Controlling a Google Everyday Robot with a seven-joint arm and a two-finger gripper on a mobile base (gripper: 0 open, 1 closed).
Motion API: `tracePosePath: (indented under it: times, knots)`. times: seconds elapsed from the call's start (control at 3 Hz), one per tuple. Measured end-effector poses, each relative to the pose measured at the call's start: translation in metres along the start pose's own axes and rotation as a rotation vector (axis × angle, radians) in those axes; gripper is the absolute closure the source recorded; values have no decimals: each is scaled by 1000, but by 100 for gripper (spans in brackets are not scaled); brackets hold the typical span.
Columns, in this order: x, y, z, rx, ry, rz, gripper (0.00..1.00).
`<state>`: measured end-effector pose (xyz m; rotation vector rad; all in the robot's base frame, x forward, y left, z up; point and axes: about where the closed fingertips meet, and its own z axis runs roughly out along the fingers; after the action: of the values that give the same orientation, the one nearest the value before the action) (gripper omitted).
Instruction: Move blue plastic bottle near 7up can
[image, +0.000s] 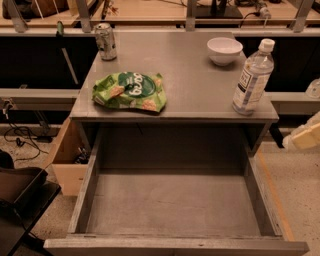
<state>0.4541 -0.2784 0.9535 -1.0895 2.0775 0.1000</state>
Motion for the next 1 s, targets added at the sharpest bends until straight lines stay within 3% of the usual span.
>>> tracePosePath:
  times: [0.33, 0.67, 1.0]
  knots:
    - [1, -29, 13, 81, -205, 92, 0]
    - [-17, -66, 17, 162, -432, 189, 0]
    - [-32, -66, 17, 151, -493, 227, 0]
